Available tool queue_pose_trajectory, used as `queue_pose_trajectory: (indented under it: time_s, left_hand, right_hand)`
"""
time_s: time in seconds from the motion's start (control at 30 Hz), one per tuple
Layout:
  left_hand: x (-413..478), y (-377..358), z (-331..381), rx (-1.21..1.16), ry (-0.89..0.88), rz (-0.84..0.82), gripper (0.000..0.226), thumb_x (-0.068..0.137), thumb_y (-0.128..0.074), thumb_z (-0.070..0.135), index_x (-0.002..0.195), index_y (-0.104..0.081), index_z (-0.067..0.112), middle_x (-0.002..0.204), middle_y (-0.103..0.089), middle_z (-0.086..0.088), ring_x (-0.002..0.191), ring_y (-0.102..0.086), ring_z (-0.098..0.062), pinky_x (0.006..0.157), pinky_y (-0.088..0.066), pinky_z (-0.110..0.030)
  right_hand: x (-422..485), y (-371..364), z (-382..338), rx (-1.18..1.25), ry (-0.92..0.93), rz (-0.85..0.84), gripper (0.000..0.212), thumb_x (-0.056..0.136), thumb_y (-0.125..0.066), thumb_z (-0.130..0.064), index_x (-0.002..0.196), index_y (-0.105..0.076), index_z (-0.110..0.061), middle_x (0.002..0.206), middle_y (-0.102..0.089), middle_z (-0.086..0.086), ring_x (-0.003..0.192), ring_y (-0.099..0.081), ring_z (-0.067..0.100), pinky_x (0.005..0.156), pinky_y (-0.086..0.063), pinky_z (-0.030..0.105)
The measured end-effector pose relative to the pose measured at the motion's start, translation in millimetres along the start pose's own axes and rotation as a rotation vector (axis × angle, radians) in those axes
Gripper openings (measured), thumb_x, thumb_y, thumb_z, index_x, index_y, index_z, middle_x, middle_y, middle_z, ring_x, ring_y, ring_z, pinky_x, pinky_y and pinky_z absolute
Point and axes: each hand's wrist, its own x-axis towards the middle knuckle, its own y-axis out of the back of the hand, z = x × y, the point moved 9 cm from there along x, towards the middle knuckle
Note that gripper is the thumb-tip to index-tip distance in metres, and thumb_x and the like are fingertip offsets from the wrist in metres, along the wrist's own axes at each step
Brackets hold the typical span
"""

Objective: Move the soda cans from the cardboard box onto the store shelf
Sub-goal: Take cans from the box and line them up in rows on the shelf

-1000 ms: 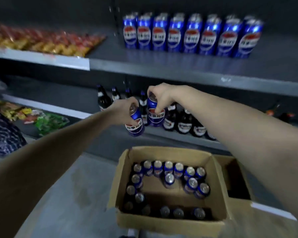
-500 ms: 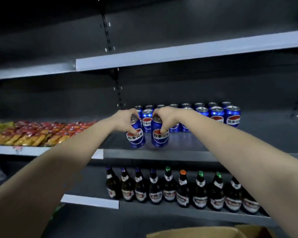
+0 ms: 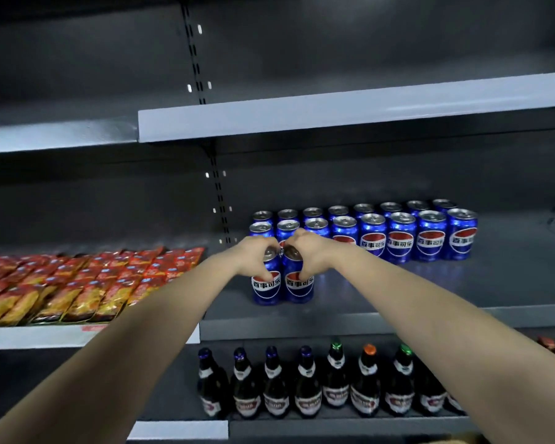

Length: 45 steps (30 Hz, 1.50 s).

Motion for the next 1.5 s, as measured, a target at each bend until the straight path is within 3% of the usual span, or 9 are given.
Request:
queue_pose_trajectory:
  time_s: [0.13, 0.3, 0.43, 0.6, 0.9, 1.03, 1.2, 1.37, 1.5]
  left_hand:
    - [-0.4, 0.5, -20.4, -0.235, -0.007, 0.125, 0.087, 0.068, -0.081, 0.017, 0.142, -0.035, 0.025, 0.139, -0.043, -0.005, 0.126, -0.045, -0.021, 0.099, -0.041, -0.027]
    - [-18.0, -34.1, -61.6, -0.480, 0.124, 0.263, 0.111, 0.062, -0.088, 0.021, 0.150, -0.020, 0.018, 0.143, -0.040, -0.010, 0.131, -0.043, -0.024, 0.109, -0.037, -0.039]
    - [-14.7, -63.2, -80.1, -0.454, 0.200, 0.247, 0.066, 0.064, -0.087, 0.026, 0.120, -0.056, 0.007, 0.113, -0.066, -0.012, 0.104, -0.063, -0.025, 0.092, -0.050, -0.040]
    - [-7.2, -66.4, -84.9, -0.529, 0.225, 0.291, 0.036, 0.075, -0.079, 0.021, 0.105, -0.066, 0.006, 0.096, -0.073, -0.008, 0.089, -0.069, -0.018, 0.088, -0.052, -0.031]
    - [-10.3, -87.3, -88.1, -0.633, 0.352, 0.364, 0.054, 0.072, -0.081, 0.031, 0.110, -0.050, 0.009, 0.108, -0.066, -0.007, 0.099, -0.063, -0.020, 0.072, -0.044, -0.024]
    - [-29.9, -80.4, -80.9, -0.495, 0.349, 0.444, 0.056, 0.074, -0.078, 0.035, 0.114, -0.047, 0.010, 0.117, -0.060, -0.008, 0.109, -0.055, -0.025, 0.086, -0.046, -0.033]
    - [-68.3, -59.6, -47.2, -0.383, 0.223, 0.614, 0.023, 0.086, -0.064, 0.028, 0.101, -0.054, 0.014, 0.100, -0.062, 0.000, 0.101, -0.055, -0.023, 0.087, -0.041, -0.036]
    - [-97.3, -62.5, 4.6, -0.546, 0.131, 0.579, 0.014, 0.088, -0.060, 0.014, 0.100, -0.055, 0.009, 0.068, -0.056, 0.004, 0.063, -0.052, -0.015, 0.071, -0.045, -0.027]
    - [-111.7, -109.2, 50.4, -0.487, 0.122, 0.370, 0.012, 0.088, -0.060, 0.019, 0.100, -0.056, 0.017, 0.068, -0.060, 0.001, 0.058, -0.052, -0.017, 0.066, -0.047, -0.029]
  right_hand:
    - [11.6, 1.5, 0.2, -0.021, 0.001, 0.029, 0.074, 0.078, -0.073, -0.019, 0.143, -0.037, -0.018, 0.135, -0.040, 0.006, 0.120, -0.047, 0.025, 0.097, -0.047, 0.037]
    - [15.9, -1.8, 8.4, -0.113, -0.022, 0.080, 0.076, 0.084, -0.070, -0.022, 0.148, -0.030, -0.017, 0.149, -0.036, 0.007, 0.128, -0.039, 0.029, 0.105, -0.039, 0.038]
    - [18.7, -5.1, 10.4, -0.128, -0.054, 0.139, 0.071, 0.087, -0.066, -0.011, 0.148, -0.030, -0.014, 0.149, -0.024, 0.010, 0.119, -0.051, 0.029, 0.097, -0.046, 0.035]
    - [27.0, -4.7, 15.4, -0.056, -0.106, 0.191, 0.071, 0.085, -0.066, -0.001, 0.147, -0.034, -0.017, 0.147, -0.028, 0.008, 0.118, -0.053, 0.029, 0.096, -0.048, 0.038]
    - [22.0, -7.8, 23.4, -0.059, -0.170, 0.237, 0.069, 0.087, -0.065, -0.014, 0.147, -0.033, -0.026, 0.150, -0.027, 0.001, 0.132, -0.032, 0.030, 0.100, -0.045, 0.042]
    - [-9.7, -20.1, 20.5, 0.076, -0.112, 0.500, 0.058, 0.089, -0.057, -0.016, 0.144, -0.039, -0.020, 0.144, -0.038, 0.005, 0.124, -0.041, 0.032, 0.103, -0.041, 0.041]
    - [-60.7, -33.9, 14.8, 0.090, 0.043, 0.770, 0.040, 0.082, -0.060, -0.007, 0.122, -0.058, -0.007, 0.130, -0.051, 0.016, 0.115, -0.052, 0.035, 0.092, -0.049, 0.043]
    - [-96.7, -45.7, 10.6, 0.144, 0.060, 0.715, 0.030, 0.085, -0.056, -0.014, 0.114, -0.061, -0.009, 0.105, -0.064, 0.010, 0.096, -0.061, 0.032, 0.078, -0.050, 0.041]
    - [-139.3, -94.1, 16.2, 0.137, 0.057, 0.526, 0.032, 0.090, -0.051, -0.024, 0.121, -0.055, -0.017, 0.095, -0.070, 0.009, 0.087, -0.066, 0.035, 0.070, -0.052, 0.040]
